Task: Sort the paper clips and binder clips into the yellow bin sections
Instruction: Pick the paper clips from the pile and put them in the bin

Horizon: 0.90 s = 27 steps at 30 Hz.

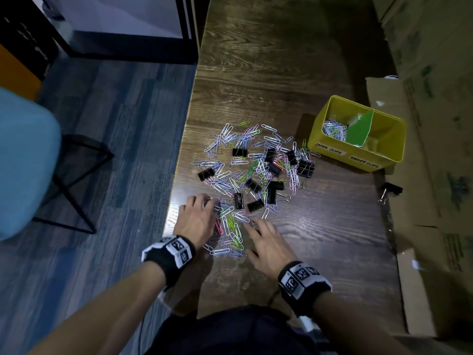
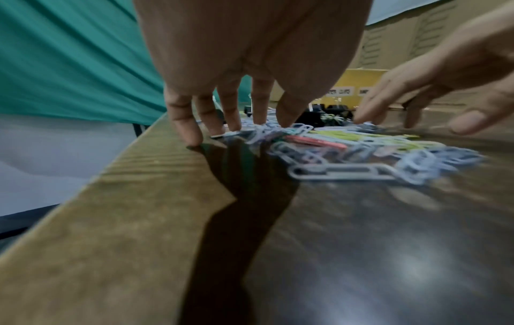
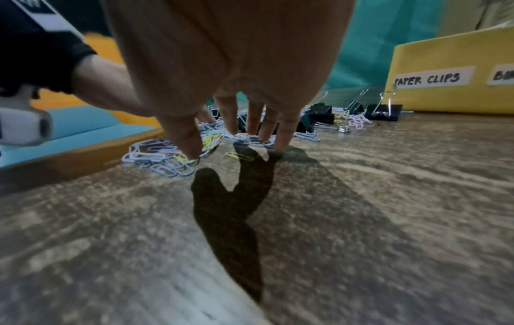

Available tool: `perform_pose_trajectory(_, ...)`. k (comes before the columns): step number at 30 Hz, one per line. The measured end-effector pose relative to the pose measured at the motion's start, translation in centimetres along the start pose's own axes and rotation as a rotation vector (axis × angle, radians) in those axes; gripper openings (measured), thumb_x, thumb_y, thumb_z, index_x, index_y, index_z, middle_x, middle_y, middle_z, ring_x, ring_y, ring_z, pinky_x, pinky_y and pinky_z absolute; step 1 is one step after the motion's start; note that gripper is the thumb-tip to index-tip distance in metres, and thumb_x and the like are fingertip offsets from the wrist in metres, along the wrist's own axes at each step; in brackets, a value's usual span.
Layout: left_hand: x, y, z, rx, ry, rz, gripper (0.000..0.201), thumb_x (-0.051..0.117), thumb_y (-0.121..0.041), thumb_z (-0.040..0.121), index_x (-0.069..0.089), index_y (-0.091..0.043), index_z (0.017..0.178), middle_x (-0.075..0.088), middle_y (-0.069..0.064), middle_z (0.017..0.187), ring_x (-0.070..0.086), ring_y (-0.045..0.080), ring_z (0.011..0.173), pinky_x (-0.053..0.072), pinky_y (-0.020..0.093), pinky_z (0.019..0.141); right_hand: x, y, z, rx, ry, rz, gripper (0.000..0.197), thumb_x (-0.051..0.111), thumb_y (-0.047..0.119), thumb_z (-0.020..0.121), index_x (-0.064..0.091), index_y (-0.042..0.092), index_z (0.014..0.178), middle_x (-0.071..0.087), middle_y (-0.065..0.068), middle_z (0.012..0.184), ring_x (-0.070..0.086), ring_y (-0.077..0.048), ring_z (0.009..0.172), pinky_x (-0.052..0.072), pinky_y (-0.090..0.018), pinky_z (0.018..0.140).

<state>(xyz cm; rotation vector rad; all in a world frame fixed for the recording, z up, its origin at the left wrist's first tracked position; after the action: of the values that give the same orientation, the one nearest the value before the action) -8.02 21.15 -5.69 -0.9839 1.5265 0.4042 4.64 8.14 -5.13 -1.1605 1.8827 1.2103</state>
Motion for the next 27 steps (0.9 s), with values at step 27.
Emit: perform_pose_trajectory(27, 2.7, -4.2, -5.6, 0.081, 0.281, -0.118, 0.089, 0.073, -0.038, 0.069, 0.018, -0.035, 0.140, 0.029, 0.004, 0.131, 0.043, 0.025, 0.110, 0.052, 0.039, 0.083, 0.9, -2.6, -1.3, 0.058, 0.087, -0.081, 0.104, 0.067, 0.064, 0.068, 0.010, 0.028, 0.148, 0.012, -0.008, 0.154, 0.012, -0.029, 0.142, 0.017, -0.045, 0.116)
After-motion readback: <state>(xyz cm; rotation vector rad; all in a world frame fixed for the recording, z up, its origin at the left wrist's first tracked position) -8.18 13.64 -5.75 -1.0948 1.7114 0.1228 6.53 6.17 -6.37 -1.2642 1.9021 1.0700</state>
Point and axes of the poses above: each hand's wrist, its own z-axis towards the middle knuckle, its own x-axis out of the palm, y = z × x, the point moved 6 cm from there along z, towards the middle knuckle
